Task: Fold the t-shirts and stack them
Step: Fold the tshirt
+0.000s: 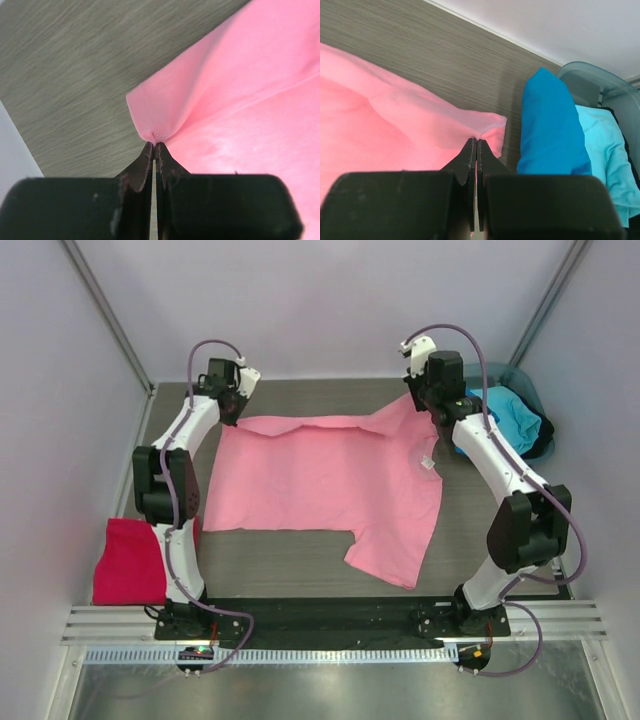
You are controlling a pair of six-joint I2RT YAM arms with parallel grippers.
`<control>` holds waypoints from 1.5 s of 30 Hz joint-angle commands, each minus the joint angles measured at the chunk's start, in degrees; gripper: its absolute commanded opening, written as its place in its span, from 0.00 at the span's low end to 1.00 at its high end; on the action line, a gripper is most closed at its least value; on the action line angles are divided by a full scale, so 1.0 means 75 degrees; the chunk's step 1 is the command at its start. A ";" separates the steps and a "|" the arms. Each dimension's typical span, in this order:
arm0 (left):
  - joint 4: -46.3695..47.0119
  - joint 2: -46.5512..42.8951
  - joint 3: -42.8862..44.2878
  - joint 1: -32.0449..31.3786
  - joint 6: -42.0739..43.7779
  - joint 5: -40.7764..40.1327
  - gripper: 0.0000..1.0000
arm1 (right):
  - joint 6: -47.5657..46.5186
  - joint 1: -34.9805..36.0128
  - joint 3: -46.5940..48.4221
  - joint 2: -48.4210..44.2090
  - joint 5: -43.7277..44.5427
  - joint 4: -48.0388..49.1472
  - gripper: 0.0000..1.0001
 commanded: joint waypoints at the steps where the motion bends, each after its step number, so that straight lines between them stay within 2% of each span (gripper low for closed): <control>1: 0.0074 -0.0594 -0.0154 0.0037 0.0120 -0.0025 0.00 | 0.0249 0.0039 -0.0119 -0.0861 -0.0038 0.0046 0.01; 16: 0.0074 -0.0746 -0.0658 0.0037 0.0249 -0.0200 0.00 | 0.0483 0.0039 -0.1326 -0.1881 -0.0249 -0.0341 0.01; 36: 0.0262 -0.0911 -0.1642 0.0049 0.0167 -0.0388 0.00 | 0.1010 0.0040 -0.1643 -0.2502 -0.0987 -0.1044 0.01; 45: 0.0367 -0.0864 -0.2005 0.0061 0.0085 -0.0493 0.00 | 0.1116 0.0145 -0.2217 -0.2655 -0.1210 -0.1173 0.01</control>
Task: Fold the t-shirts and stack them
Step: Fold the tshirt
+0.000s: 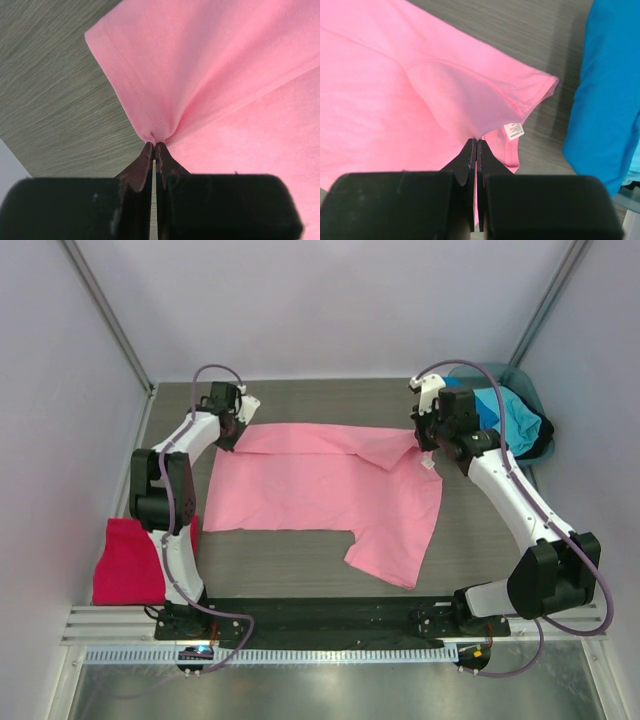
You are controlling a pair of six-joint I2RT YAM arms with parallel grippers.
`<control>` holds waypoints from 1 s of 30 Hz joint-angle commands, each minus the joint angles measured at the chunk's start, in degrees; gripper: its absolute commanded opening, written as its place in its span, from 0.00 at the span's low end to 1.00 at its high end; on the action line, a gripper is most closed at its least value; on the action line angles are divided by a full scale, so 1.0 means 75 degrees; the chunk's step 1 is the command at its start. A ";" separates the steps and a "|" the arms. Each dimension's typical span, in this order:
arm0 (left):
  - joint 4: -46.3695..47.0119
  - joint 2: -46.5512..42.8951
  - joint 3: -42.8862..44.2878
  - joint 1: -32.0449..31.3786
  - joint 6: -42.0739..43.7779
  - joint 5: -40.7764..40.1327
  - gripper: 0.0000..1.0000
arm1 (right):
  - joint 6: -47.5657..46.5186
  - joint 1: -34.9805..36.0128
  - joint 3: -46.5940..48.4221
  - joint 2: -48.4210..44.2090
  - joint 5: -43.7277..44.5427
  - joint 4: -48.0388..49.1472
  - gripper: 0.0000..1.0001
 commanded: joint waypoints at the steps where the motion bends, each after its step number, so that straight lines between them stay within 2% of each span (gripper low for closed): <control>1: 0.0230 -0.0290 -0.0135 0.0058 -0.0061 -0.0179 0.00 | 0.0128 0.0075 -0.0142 -0.0327 -0.0208 0.0040 0.01; 10: 0.0301 -0.0324 -0.0568 0.0116 -0.0131 -0.0331 0.00 | 0.0350 0.0262 -0.0529 -0.0491 -0.0711 -0.0382 0.02; 11: 0.0277 -0.0336 -0.0580 0.0151 -0.0166 -0.0389 0.00 | 0.0374 0.0286 -0.0518 -0.0502 -0.0793 -0.0556 0.05; 12: 0.0254 -0.0371 -0.0557 0.0163 -0.0294 -0.0436 0.01 | 0.0362 0.0286 -0.0483 -0.0514 -0.0991 -0.0651 0.18; 14: 0.0219 -0.0523 -0.0394 0.0245 -0.0458 -0.0681 0.19 | 0.0351 0.0321 -0.0214 -0.0526 -0.1005 -0.0885 0.32; 16: 0.0172 -0.0757 -0.0067 0.0292 -0.0680 -0.0730 0.32 | 0.0409 0.0321 0.0217 -0.0503 -0.0633 -0.0886 0.36; 18: 0.0148 -0.0840 0.0145 0.0316 -0.0682 -0.0683 0.37 | 0.0433 0.0309 0.0733 -0.0339 -0.0326 -0.0770 0.36; 19: 0.0148 -0.0806 0.0413 0.0316 -0.0647 -0.0683 0.41 | 0.0386 0.0298 0.0875 -0.0129 -0.0151 -0.0700 0.36; 23: -0.0050 -0.0199 0.1267 0.0316 -0.0611 -0.0613 0.45 | 0.0070 0.0298 0.1158 0.0549 0.0213 -0.0150 0.37; 25: -0.0518 0.0201 0.1866 0.0351 -0.0681 -0.0485 0.47 | -0.0118 0.0263 0.1309 0.0926 0.0612 -0.0008 0.35; 28: -0.1502 0.1173 0.3701 0.0526 -0.1079 -0.0099 0.51 | -0.0142 0.0029 0.1718 0.1966 0.0636 0.0075 0.33; 29: -0.1736 0.1396 0.3709 0.0550 -0.1080 -0.0027 0.52 | -0.0142 -0.0053 0.1837 0.1970 0.0636 0.0063 0.33; 30: -0.2075 0.1758 0.4231 0.0562 -0.1184 0.0008 0.53 | -0.0118 -0.0135 0.1954 0.2330 0.0624 0.0086 0.32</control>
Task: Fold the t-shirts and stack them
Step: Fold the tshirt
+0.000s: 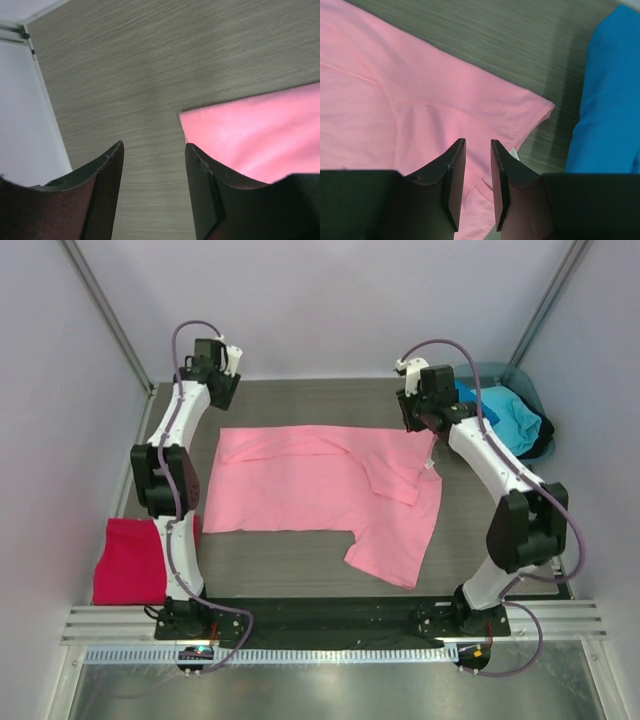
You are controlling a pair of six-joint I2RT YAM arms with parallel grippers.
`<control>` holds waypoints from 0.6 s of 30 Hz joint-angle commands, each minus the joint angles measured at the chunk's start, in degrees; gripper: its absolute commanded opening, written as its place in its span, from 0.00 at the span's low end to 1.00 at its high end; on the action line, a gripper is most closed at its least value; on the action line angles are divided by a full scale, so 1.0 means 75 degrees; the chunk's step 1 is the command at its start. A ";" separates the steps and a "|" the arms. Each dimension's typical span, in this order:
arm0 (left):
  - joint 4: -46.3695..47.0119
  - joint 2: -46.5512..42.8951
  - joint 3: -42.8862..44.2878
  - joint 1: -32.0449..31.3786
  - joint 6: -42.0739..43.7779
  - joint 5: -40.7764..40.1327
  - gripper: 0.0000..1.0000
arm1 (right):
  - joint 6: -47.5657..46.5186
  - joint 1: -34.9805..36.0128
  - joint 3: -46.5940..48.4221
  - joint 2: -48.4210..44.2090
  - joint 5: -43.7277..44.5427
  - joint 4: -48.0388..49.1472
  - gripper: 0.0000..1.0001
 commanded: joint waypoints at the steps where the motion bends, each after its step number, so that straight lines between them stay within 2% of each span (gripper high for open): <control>1: -0.1303 0.0933 0.1082 0.0192 -0.0407 0.0408 0.54 | -0.0051 -0.0444 0.0718 0.0826 0.0286 0.0165 0.32; 6: -0.1433 0.1379 0.1599 0.0203 -0.0618 0.0619 0.58 | -0.0343 -0.0774 0.1668 0.1963 0.0274 -0.0057 0.31; 10: -0.1655 0.1707 0.1950 0.0250 -0.0747 0.0748 0.57 | -0.0589 -0.0868 0.2453 0.2759 0.0332 -0.0315 0.31; 18: -0.2031 0.2282 0.2443 0.0344 -0.0935 0.0924 0.61 | -0.0952 -0.0880 0.2526 0.3289 0.1105 -0.0667 0.32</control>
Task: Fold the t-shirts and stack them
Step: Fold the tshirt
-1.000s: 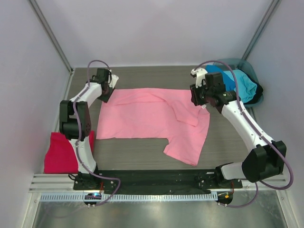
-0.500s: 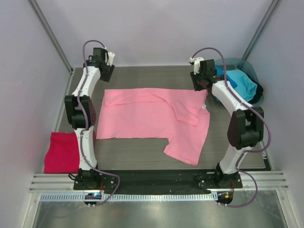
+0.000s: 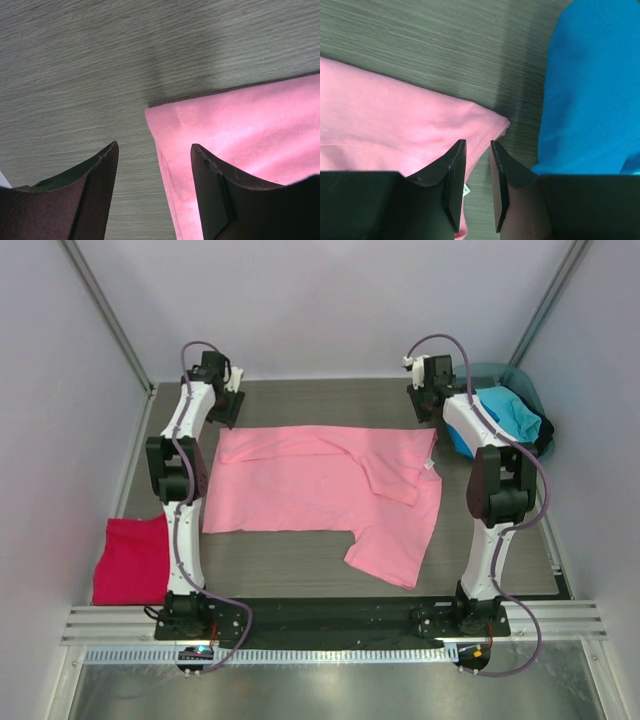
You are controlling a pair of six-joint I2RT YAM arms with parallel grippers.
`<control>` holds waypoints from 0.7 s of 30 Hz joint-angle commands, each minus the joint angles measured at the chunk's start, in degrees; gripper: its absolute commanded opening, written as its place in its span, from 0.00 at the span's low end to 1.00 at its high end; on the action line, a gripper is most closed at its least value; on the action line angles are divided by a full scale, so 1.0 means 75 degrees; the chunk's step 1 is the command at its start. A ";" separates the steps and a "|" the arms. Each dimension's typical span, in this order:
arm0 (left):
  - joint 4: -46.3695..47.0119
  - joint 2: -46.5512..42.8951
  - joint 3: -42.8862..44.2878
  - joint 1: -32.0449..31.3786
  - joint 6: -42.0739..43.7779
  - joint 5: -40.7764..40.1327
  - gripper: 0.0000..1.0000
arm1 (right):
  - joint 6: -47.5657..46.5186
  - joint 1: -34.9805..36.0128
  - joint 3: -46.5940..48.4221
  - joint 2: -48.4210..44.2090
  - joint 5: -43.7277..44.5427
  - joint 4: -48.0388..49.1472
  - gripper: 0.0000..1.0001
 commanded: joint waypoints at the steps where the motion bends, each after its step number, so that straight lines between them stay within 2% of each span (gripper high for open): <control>1: -0.0241 0.0084 0.0383 0.0099 -0.0177 0.0213 0.62 | -0.0318 0.0044 0.0188 0.0182 0.0561 -0.0201 0.32; 21: -0.0311 0.0343 0.0477 0.0123 -0.0271 0.0306 0.63 | -0.0799 -0.0049 0.0586 0.1167 0.1581 -0.0060 0.32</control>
